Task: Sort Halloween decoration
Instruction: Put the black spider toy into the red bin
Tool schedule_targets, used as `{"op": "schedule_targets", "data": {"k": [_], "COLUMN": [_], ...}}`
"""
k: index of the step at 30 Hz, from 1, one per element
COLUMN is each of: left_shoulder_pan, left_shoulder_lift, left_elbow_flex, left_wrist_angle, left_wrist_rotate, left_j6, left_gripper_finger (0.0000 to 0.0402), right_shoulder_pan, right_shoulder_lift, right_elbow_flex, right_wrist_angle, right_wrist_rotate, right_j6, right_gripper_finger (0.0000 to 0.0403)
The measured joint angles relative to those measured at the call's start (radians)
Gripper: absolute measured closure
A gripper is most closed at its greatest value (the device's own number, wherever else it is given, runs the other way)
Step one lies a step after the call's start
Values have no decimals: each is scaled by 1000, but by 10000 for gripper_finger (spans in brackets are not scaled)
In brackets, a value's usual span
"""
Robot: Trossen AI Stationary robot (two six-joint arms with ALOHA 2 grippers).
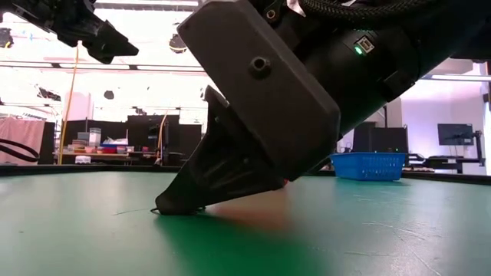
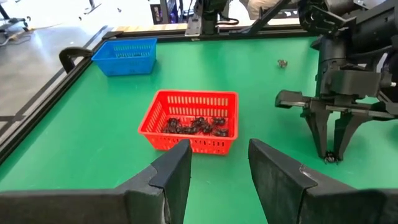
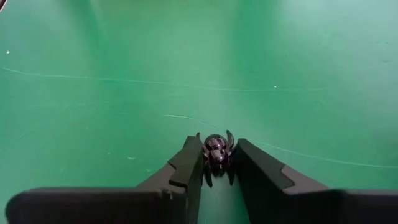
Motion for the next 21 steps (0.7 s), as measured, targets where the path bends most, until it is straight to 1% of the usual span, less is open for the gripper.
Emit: {"op": "schedule_targets", "data": {"k": [6, 11, 18, 21], "left_shoulder_pan": [0, 0, 0, 0], "left_shoulder_lift": [0, 0, 2, 2], "left_elbow_flex": [0, 0, 0, 0], "left_wrist_angle": [0, 0, -1, -1], "left_wrist_rotate": [0, 1, 3, 6], "left_j6": [0, 0, 0, 0], "left_gripper_finger": [251, 251, 251, 251], "right_shoulder_pan": [0, 0, -45, -81], "right_shoulder_lift": [-9, -42, -146, -190], "right_elbow_flex": [-2, -6, -5, -6], "right_wrist_angle": [-4, -24, -47, -95], "right_wrist_rotate": [0, 15, 48, 57], "right_j6": [-15, -69, -208, -276], "right_gripper_finger": [278, 276, 276, 276]}}
